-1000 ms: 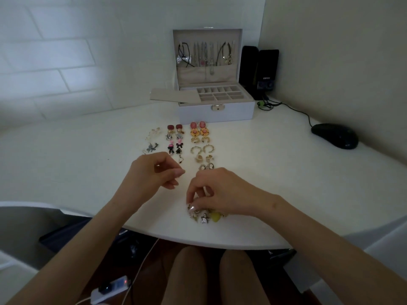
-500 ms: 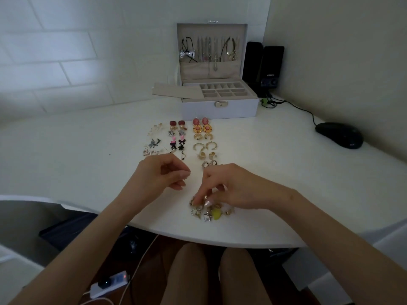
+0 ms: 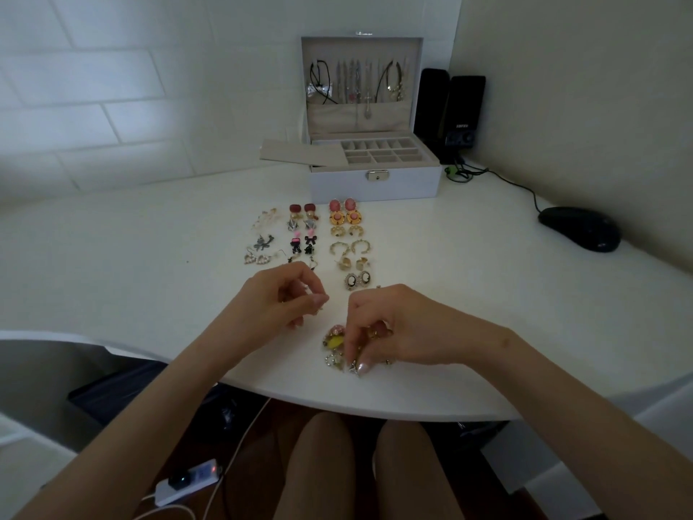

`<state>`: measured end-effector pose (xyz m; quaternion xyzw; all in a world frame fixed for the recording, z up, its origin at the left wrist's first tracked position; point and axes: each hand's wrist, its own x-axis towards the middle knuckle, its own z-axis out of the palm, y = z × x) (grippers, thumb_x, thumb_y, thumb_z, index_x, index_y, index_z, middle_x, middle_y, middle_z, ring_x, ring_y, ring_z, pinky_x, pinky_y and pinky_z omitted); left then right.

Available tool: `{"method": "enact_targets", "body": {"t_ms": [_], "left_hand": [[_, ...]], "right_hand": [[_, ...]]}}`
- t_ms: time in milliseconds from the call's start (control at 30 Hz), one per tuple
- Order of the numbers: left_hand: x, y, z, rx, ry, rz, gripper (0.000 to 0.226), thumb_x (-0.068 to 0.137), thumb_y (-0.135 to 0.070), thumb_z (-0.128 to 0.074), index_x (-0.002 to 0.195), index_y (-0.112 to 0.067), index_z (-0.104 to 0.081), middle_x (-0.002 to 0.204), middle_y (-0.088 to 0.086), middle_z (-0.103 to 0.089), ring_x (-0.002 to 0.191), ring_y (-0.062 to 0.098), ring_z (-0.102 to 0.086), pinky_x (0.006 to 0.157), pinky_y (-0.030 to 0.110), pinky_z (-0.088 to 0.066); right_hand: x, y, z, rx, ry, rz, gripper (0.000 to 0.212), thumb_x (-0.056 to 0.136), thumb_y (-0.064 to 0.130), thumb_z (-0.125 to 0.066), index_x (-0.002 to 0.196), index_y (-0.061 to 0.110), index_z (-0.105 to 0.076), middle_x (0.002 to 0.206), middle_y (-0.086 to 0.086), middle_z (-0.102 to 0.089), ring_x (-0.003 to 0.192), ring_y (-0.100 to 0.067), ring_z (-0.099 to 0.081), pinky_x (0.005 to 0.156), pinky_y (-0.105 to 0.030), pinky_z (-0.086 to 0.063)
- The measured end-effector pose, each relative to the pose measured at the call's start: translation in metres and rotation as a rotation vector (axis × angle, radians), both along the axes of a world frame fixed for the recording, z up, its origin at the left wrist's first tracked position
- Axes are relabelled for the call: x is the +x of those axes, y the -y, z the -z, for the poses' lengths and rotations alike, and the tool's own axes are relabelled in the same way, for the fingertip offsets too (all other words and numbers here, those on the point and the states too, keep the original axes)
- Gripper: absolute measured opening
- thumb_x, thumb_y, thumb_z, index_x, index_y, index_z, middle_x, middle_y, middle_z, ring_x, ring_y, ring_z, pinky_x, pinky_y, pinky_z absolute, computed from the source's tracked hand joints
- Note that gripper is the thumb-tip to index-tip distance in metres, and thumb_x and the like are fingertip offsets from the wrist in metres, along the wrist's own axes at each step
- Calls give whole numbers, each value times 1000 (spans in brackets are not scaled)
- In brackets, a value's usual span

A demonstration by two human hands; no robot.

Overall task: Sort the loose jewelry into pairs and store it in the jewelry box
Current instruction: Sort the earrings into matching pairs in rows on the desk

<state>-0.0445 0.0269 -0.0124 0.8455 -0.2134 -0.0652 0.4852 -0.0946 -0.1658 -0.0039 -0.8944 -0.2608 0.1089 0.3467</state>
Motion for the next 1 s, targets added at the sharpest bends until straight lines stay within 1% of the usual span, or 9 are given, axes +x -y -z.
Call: {"method": "enact_targets", "body": {"t_ms": [200, 333, 400, 500, 600, 733, 767, 867, 1000], "left_hand": [[-4, 0, -5, -63, -98, 10, 7, 77, -14, -70, 76, -9, -65, 63, -2, -65, 55, 4, -56, 55, 15, -49], [-4, 1, -11, -128, -174, 51, 4, 77, -4, -69, 80, -4, -66, 66, -1, -67, 60, 7, -62, 58, 15, -51], [-5, 2, -13, -138, -203, 71, 8, 75, -1, -69, 82, -4, -66, 68, -1, -68, 62, 10, -65, 60, 16, -52], [-5, 4, -13, -156, -198, 48, 10, 75, -1, -70, 83, -2, -66, 69, 3, -68, 61, 11, -65, 59, 16, -52], [-5, 5, -12, -165, -160, 10, 10, 75, -8, -71, 82, -3, -65, 73, 7, -66, 61, 9, -62, 58, 16, -52], [-5, 7, -12, -170, -145, -2, 13, 77, -9, -71, 85, 0, -64, 79, 9, -69, 69, 11, -66, 62, 16, -53], [-5, 7, -12, -171, -144, 0, 14, 77, -7, -70, 86, 1, -64, 80, 11, -70, 70, 12, -67, 62, 17, -53], [-7, 8, -13, -163, -134, 8, 12, 77, -6, -70, 87, 0, -65, 79, 11, -70, 67, 12, -67, 62, 17, -53], [-7, 7, -12, -155, -128, 17, 13, 78, -9, -70, 91, -7, -67, 80, 13, -70, 66, 13, -67, 64, 19, -55]], "right_hand": [[0, 7, -3, 141, -79, 35, 10, 71, 13, -78, 75, 20, -72, 79, 9, -58, 66, -4, -44, 65, -21, -39], [1, 10, -4, 218, -100, 55, 11, 73, 13, -78, 74, 22, -72, 79, 8, -60, 65, -9, -42, 63, -22, -37], [1, 11, -2, 234, -90, 69, 12, 73, 14, -78, 74, 25, -72, 78, 8, -60, 63, -10, -42, 61, -22, -37], [1, 13, 0, 250, -76, 118, 10, 73, 14, -78, 74, 22, -73, 78, 8, -60, 61, -7, -42, 60, -19, -36], [1, 14, 1, 285, -84, 163, 7, 72, 16, -78, 73, 20, -73, 79, 5, -60, 62, -9, -44, 61, -23, -38], [1, 13, 1, 329, -96, 189, 12, 75, 14, -76, 71, 24, -71, 80, -6, -66, 68, -17, -53, 66, -30, -42], [0, 12, 1, 323, -101, 197, 12, 76, 14, -76, 71, 24, -71, 76, -4, -67, 65, -14, -53, 63, -27, -42], [-2, 11, -1, 282, -115, 216, 11, 77, 13, -74, 72, 22, -69, 60, 14, -64, 52, 1, -47, 53, -13, -37], [-4, 8, -2, 239, -106, 219, 10, 77, 14, -74, 73, 21, -69, 59, 19, -63, 52, 2, -47, 54, -11, -36]]}}
